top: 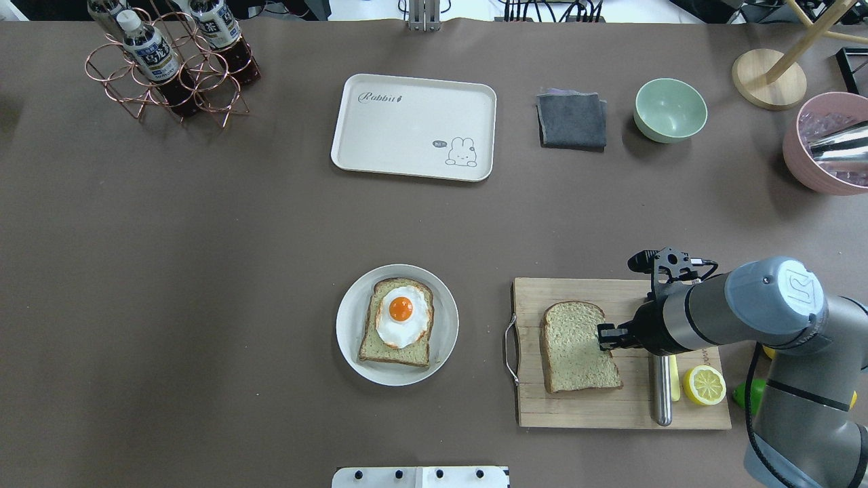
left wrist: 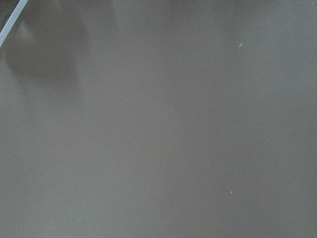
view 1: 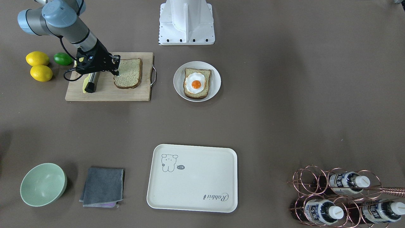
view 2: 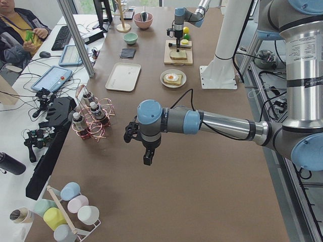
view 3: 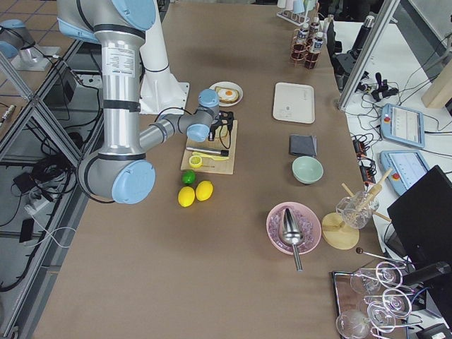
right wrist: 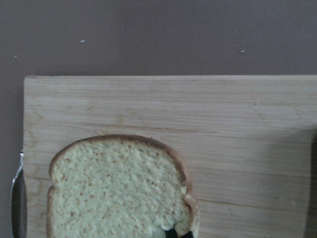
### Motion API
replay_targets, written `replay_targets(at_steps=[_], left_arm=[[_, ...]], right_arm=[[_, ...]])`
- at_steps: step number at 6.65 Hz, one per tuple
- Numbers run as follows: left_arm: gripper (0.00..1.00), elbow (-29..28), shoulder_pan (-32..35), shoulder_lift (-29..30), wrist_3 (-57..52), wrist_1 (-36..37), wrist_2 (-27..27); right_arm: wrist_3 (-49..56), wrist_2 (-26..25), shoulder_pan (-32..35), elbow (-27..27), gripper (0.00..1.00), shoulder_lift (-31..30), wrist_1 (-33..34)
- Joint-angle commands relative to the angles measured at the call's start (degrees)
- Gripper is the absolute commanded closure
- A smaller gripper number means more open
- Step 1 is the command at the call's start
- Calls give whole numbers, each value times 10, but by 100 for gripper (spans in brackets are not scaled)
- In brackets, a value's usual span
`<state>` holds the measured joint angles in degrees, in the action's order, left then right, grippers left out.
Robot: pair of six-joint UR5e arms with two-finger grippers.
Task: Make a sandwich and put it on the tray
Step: 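Grasp the plain bread slice edge with the right gripper, then carry the bread slice with the right gripper onto the egg toast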
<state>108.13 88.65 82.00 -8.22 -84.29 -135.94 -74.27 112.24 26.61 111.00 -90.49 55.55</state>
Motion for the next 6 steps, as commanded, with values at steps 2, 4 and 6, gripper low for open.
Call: replay_targets(at_steps=[2, 4, 6], left_arm=[[2, 6, -1, 1, 27, 0, -1], [2, 6, -1, 1, 28, 0, -1], [2, 7, -1, 1, 28, 0, -1]], right_arm=[[1, 18, 16, 8, 100, 28, -1], [-11, 59, 49, 8, 100, 76, 0], [-69, 58, 46, -9, 100, 138, 3]])
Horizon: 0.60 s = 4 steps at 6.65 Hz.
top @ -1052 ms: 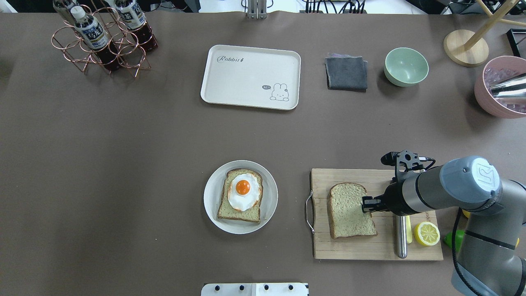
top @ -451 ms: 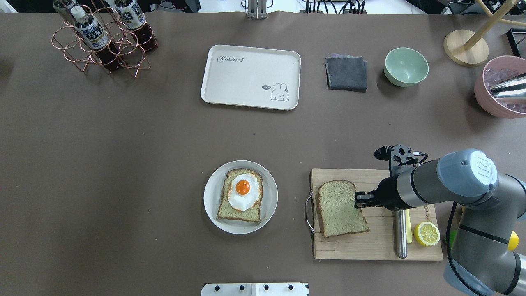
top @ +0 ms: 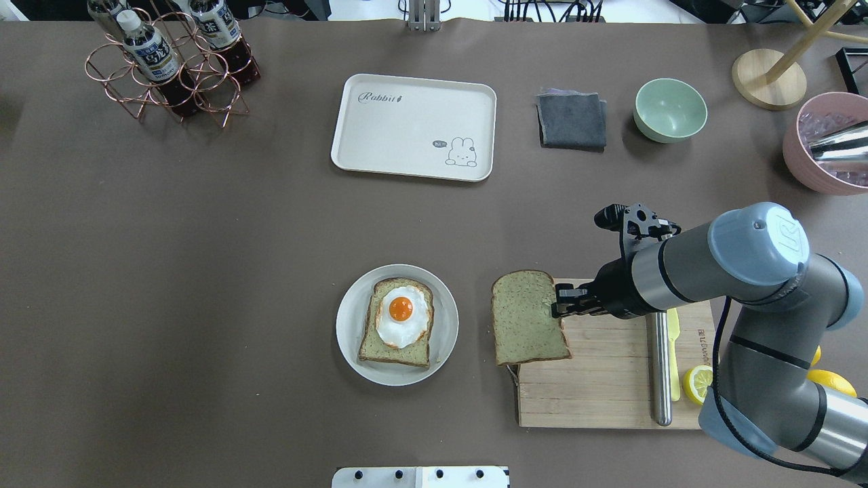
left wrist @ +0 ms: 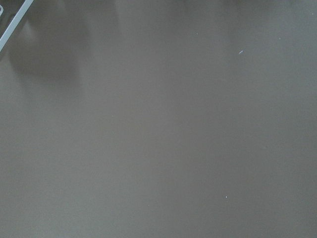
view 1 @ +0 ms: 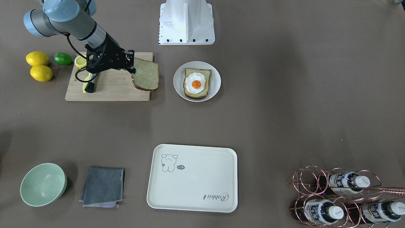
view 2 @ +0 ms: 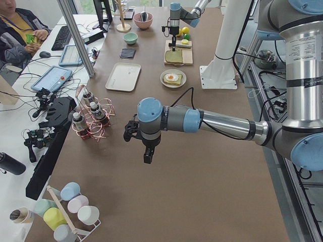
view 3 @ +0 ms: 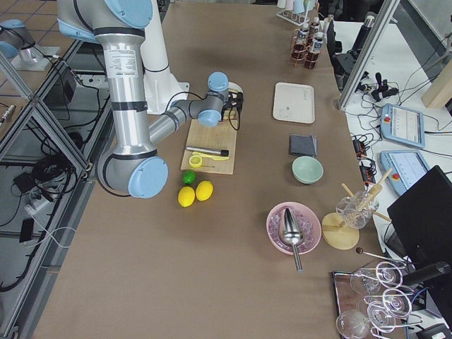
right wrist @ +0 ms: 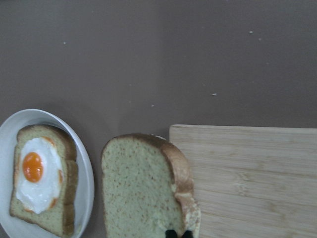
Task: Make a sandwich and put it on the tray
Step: 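Carry the bread slice with the right gripper onto the egg toast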
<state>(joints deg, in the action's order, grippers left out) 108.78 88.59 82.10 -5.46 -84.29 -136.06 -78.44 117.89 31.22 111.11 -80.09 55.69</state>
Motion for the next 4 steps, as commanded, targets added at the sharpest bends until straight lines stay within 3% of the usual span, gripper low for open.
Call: replay_targets(at_steps=[1, 4], left_arm=[[2, 1, 0, -1, 0, 0, 0], [2, 8, 0, -1, 1, 1, 0]], right_arm=[[-43, 1, 0, -31, 100, 67, 1], [-82, -5, -35, -59, 100, 127, 1]])
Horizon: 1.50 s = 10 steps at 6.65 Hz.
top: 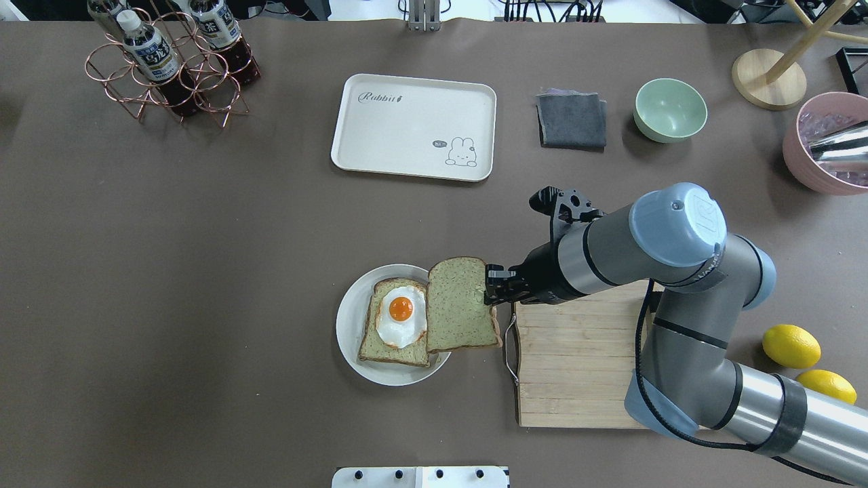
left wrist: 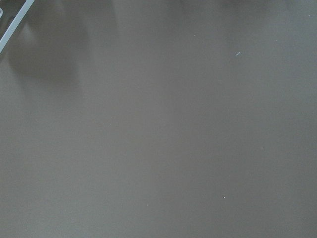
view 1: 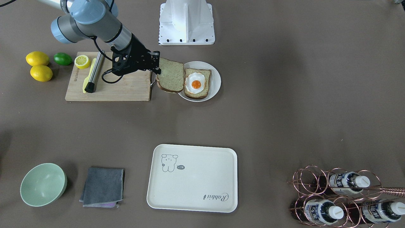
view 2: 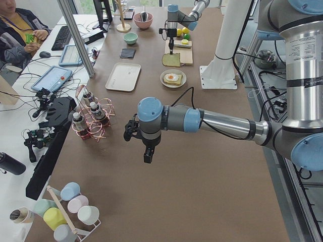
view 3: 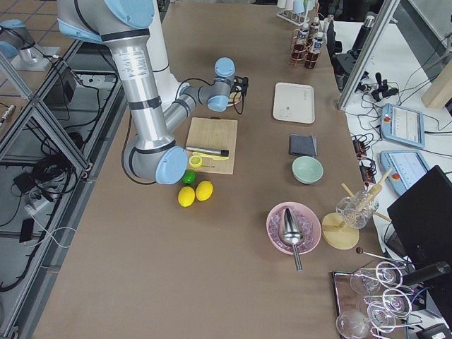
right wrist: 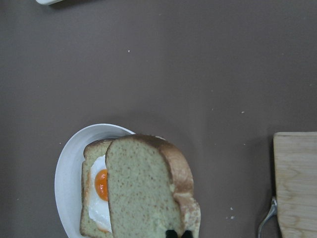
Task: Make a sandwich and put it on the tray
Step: 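Carry the bread slice with the right gripper onto the egg toast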
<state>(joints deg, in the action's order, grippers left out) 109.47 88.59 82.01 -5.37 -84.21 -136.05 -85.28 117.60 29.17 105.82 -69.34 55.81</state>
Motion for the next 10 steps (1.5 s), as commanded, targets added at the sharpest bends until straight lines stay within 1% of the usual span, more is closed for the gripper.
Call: replay_targets(at_steps=[1, 2, 3, 4, 8, 10], left_arm=[[2, 3, 1, 0, 0, 1, 0], [2, 8, 2, 0, 1, 1, 0], [2, 10, 3, 0, 1, 2, 0], [2, 12, 4, 0, 1, 2, 0], [2, 15, 5, -1, 1, 3, 0], [2, 15, 4, -1, 1, 3, 0]], right_arm=[[-26, -5, -22, -33, 100, 53, 0], [-25, -5, -26, -62, 100, 76, -2], [-26, -6, -31, -68, 100, 83, -1], [-25, -17, -36, -87, 100, 97, -2], [-30, -33, -46, -101, 100, 101, -3], [-59, -35, -47, -112, 100, 114, -3]])
